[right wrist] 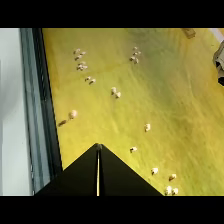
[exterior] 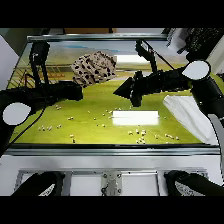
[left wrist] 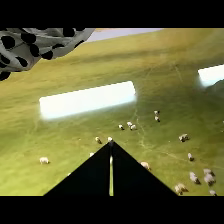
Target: Fold the clothes and pants, and hang the long-sleeved shirts on hangers.
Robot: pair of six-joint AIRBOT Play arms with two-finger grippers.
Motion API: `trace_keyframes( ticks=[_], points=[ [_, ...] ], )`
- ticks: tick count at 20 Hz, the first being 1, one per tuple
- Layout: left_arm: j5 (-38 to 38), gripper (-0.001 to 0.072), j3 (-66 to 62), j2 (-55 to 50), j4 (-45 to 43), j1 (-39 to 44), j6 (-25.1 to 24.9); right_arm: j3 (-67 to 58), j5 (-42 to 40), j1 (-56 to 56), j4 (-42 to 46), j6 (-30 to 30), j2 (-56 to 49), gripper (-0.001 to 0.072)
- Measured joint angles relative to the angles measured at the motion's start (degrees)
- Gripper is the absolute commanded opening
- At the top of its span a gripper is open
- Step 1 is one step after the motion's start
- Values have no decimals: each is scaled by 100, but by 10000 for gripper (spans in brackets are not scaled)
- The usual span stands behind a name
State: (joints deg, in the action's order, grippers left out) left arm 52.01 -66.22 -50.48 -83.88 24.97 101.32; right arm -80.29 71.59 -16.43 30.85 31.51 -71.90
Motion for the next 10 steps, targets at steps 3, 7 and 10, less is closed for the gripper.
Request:
trace_keyframes(
  ticks=[3,7,10],
  points=[
    [0,9,0,0,0,0,2,0,0,0,2,0,0,12],
    [-85,444,0,0,0,-2,2,0,0,0,0,0,0,13],
    [-457,716,-111,-175,-9,-44,-50,0,0,0,0,-2,0,13]
  ],
)
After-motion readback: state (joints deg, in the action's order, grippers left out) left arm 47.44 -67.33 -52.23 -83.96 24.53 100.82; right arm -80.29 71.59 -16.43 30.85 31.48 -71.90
